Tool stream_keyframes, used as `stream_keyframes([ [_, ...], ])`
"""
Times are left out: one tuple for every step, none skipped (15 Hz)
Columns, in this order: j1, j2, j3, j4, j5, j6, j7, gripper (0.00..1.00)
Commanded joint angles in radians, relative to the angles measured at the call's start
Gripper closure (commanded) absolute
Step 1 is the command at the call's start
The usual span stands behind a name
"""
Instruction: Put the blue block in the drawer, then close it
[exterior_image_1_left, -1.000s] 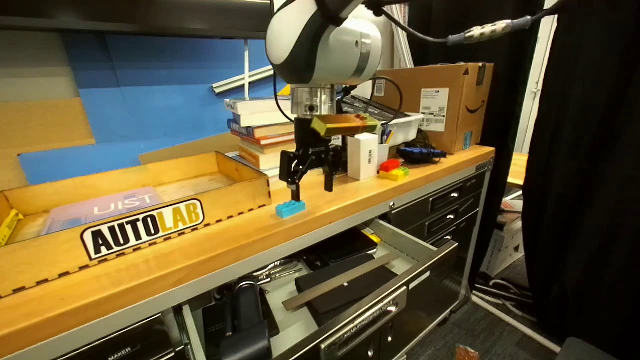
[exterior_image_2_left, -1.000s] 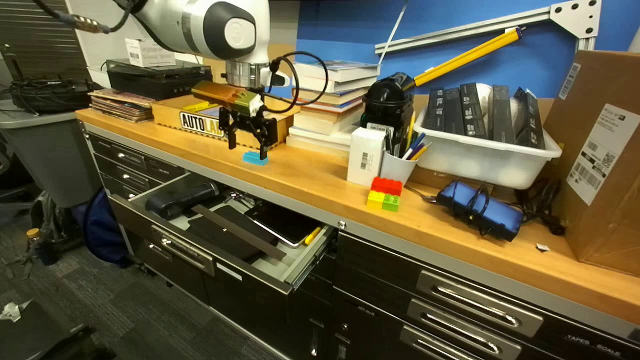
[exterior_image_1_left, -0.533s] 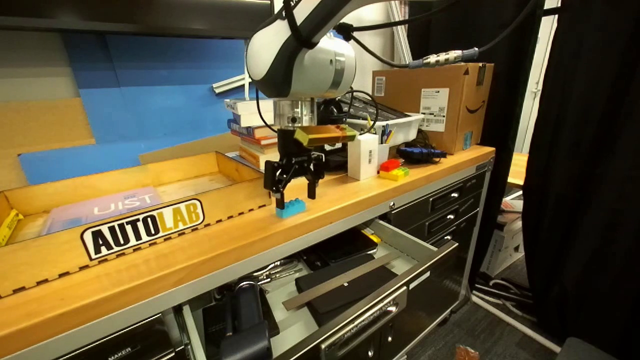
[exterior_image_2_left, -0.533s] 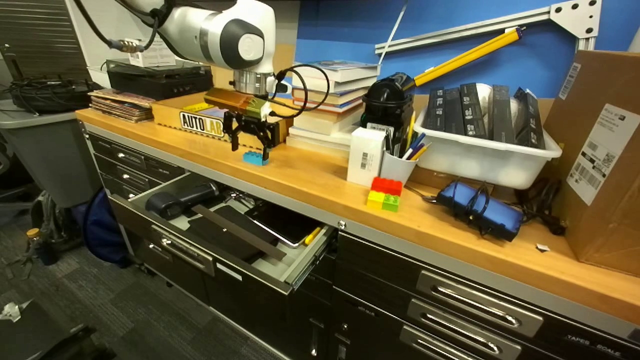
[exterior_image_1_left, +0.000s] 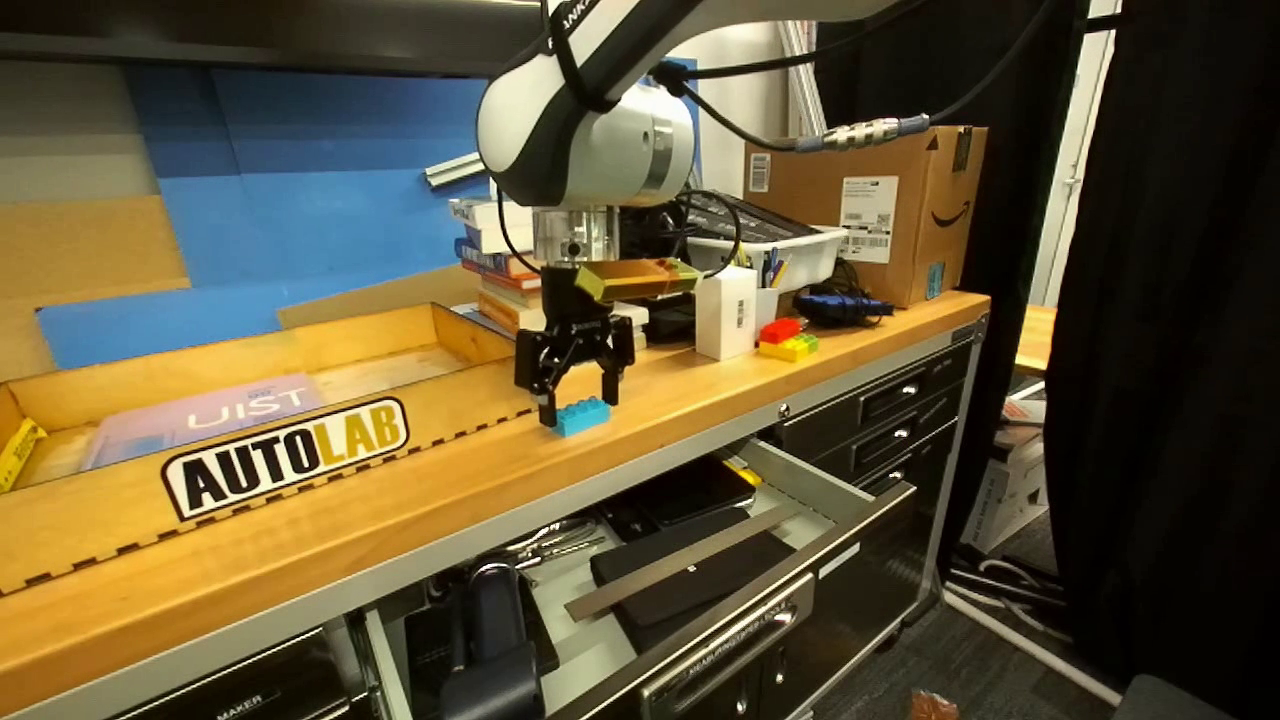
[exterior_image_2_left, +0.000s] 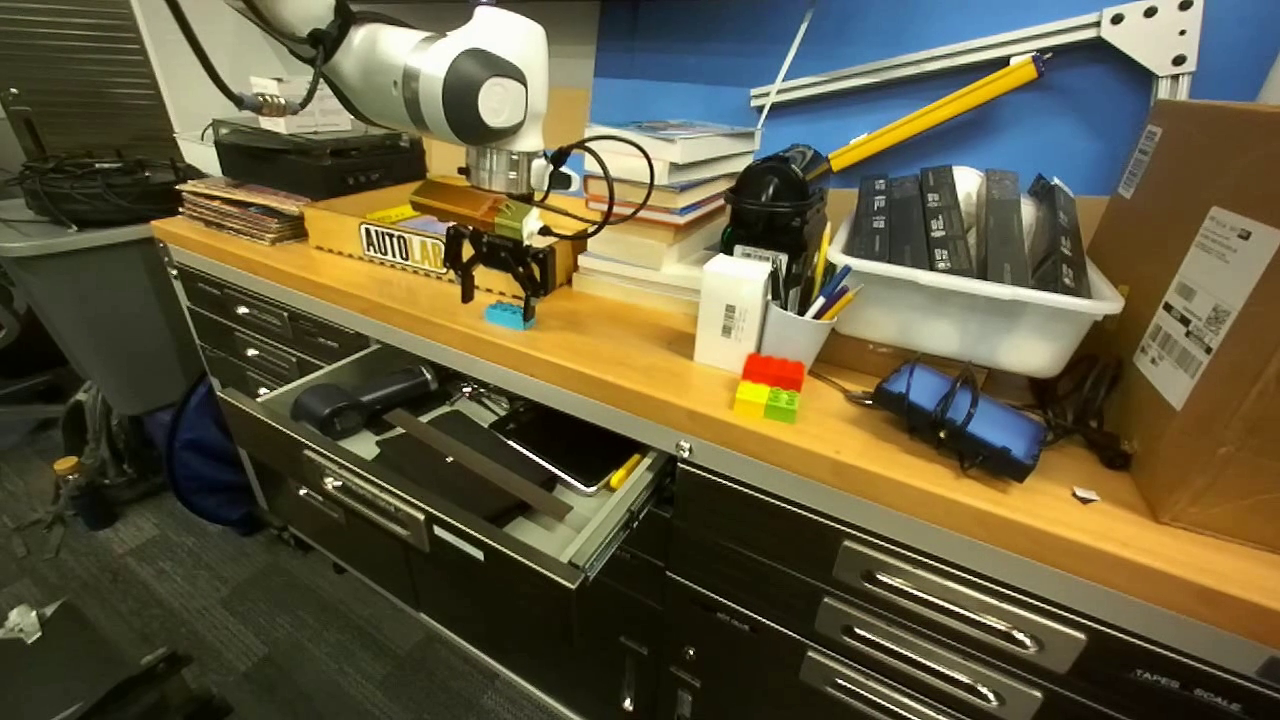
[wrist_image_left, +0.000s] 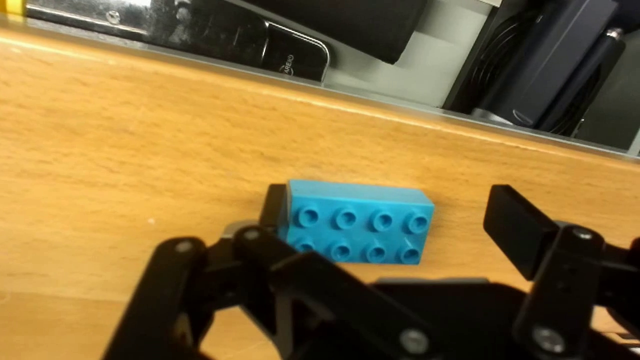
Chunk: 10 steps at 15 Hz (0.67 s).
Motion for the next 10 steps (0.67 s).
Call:
stream_keyframes([
  [0.014,0.021,-0.006,0.031,-0.018,0.018,0.012,0.00],
  [0.017,0.023,-0.008,0.028,-0.024,0.030,0.021,0.00],
  [0.020,0.024,-0.009,0.026,-0.029,0.045,0.028,0.00],
  [0.024,0.025,-0.011,0.023,-0.035,0.058,0.037,0.00],
  [0.027,0.027,-0.013,0.022,-0.039,0.071,0.043,0.00],
  [0.030,0.030,-0.015,0.020,-0.048,0.085,0.054,0.00],
  [0.033,0.032,-0.016,0.019,-0.056,0.096,0.064,0.00],
  [0.038,0.033,-0.020,0.015,-0.071,0.111,0.078,0.25],
  [0.041,0.034,-0.022,0.013,-0.083,0.120,0.087,0.25],
  [0.044,0.032,-0.025,0.008,-0.094,0.131,0.098,0.34],
])
